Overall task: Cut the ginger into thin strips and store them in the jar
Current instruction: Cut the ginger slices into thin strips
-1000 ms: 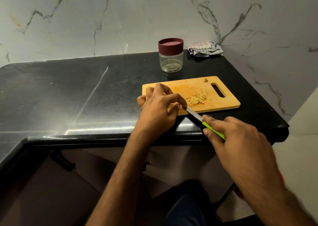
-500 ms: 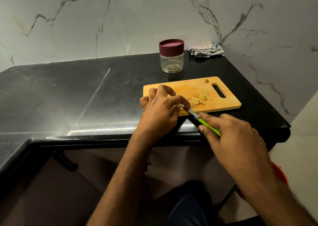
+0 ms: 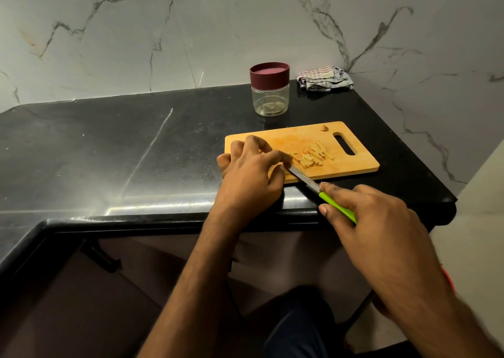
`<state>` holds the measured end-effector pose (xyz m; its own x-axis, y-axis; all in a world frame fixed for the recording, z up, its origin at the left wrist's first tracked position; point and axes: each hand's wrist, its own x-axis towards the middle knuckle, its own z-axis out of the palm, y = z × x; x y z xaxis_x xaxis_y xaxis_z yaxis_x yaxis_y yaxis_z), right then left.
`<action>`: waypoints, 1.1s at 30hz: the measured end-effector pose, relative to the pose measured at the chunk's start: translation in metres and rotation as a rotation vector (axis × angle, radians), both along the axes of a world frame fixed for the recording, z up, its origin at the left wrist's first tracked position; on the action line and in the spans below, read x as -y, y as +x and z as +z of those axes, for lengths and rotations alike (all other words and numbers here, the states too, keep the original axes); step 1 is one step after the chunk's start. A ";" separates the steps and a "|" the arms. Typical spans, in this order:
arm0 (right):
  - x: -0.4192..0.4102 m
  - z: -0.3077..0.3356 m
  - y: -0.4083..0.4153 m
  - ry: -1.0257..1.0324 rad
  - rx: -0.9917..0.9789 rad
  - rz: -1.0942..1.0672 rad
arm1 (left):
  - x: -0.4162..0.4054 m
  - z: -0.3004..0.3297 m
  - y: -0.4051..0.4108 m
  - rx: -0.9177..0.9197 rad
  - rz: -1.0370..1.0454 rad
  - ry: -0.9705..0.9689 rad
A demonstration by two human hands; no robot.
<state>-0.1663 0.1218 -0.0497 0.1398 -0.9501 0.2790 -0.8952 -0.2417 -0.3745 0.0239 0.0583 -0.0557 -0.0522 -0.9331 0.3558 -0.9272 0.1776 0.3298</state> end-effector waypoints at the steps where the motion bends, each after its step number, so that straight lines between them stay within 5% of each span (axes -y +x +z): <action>1: 0.000 0.000 0.000 -0.002 -0.001 -0.003 | 0.000 0.000 0.000 0.009 -0.006 0.002; 11: 0.002 0.000 0.005 -0.009 0.005 0.014 | -0.003 0.001 0.002 -0.003 -0.111 -0.054; 33: 0.001 -0.006 -0.002 -0.100 0.216 0.135 | -0.003 -0.003 0.007 -0.215 0.107 -0.092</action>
